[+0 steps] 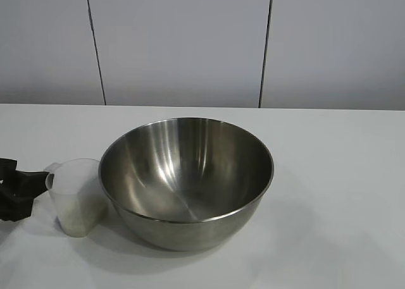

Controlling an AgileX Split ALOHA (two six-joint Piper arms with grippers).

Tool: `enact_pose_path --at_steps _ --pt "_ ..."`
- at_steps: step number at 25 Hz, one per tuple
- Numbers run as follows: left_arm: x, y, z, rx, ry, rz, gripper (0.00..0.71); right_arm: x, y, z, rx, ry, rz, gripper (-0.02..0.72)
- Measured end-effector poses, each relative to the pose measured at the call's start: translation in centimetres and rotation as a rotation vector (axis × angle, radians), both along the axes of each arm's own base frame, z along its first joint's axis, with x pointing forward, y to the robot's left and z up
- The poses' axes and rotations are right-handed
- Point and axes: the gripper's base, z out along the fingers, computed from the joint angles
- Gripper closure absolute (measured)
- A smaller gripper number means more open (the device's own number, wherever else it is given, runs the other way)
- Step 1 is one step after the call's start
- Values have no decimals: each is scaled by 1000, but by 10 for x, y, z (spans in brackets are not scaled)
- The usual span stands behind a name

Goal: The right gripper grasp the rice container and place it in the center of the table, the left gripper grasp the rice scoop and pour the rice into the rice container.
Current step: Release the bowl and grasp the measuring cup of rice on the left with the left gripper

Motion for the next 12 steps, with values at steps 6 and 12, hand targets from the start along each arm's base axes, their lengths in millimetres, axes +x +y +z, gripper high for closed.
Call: enact_pose_path --at_steps 6,12 --pt "-4 -1 -19 17 85 -19 240 0 0 0 0 0 0 285" --pt "-9 -4 -31 18 137 -67 241 0 0 0 0 0 0 285"
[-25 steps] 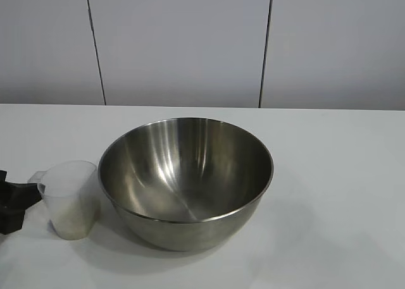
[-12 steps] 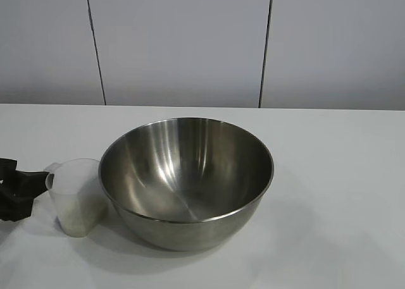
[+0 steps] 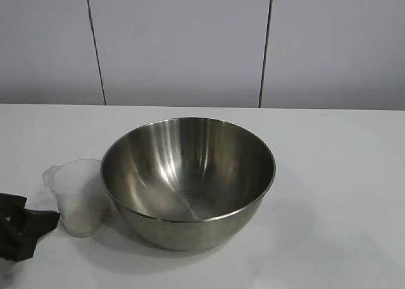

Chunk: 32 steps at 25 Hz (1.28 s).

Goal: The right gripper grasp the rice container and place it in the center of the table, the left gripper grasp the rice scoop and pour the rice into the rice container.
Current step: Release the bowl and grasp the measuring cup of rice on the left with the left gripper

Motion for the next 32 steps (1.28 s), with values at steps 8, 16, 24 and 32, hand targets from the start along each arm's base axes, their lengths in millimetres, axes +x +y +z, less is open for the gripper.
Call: enact_pose_path --at_steps 8,16,24,32 --pt "5 2 1 21 -27 24 241 0 0 0 0 -1 0 285" --pt "15 1 -7 30 -31 25 241 0 0 0 0 -2 0 285" --pt "23 0 -6 32 -56 21 241 0 0 0 0 -2 0 285" --pt "35 -1 1 22 -109 22 241 0 0 0 0 -2 0 285"
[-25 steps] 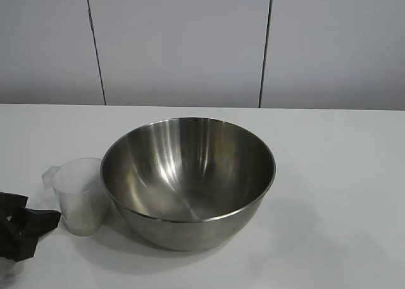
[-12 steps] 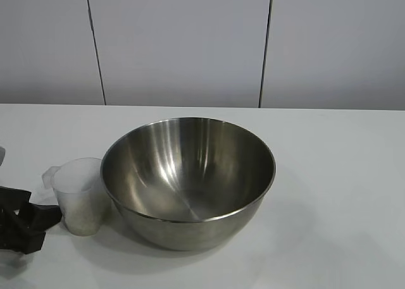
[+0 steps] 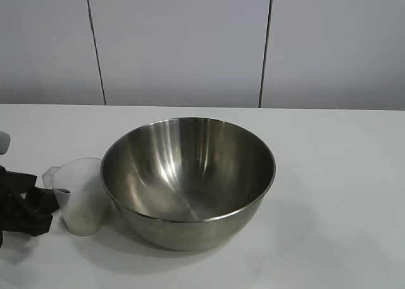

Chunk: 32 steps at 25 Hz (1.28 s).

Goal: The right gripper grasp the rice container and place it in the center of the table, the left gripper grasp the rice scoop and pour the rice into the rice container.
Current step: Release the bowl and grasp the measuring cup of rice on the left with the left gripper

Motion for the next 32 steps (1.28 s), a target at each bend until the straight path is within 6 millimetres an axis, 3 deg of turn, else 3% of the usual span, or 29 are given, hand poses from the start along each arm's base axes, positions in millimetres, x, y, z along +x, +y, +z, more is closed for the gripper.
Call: enact_pose_path --at_steps 20,32 --pt "4 1 7 -35 -16 37 263 0 0 0 0 1 0 285" --pt "-9 3 10 -40 8 42 274 0 0 0 0 1 0 285"
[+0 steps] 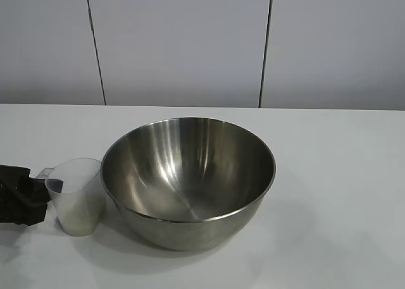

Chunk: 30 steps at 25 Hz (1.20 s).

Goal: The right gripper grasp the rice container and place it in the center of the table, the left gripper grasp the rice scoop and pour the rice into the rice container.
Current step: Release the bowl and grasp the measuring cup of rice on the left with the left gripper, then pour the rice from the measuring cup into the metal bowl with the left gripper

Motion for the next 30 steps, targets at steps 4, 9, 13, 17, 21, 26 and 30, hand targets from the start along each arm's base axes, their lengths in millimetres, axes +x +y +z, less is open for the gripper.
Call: enact_pose_path --at_steps 4,9,13,17,21,26,30 --pt "-1 -1 0 -1 1 -11 462 0 0 0 0 -1 0 285" --pt "0 -2 5 -31 -7 -6 675 0 0 0 0 -1 0 285" --pt "0 -2 7 -51 -4 6 700 0 0 0 0 -1 0 285" --pt "1 0 12 -54 -19 28 702 0 0 0 0 -1 0 285" --pt "3 2 30 -59 -91 50 702 0 0 0 0 -1 0 285" --pt "4 2 61 -26 -234 27 702 0 0 0 0 -1 0 285" --pt "6 -5 99 27 -383 -22 702 0 0 0 0 -1 0 285"
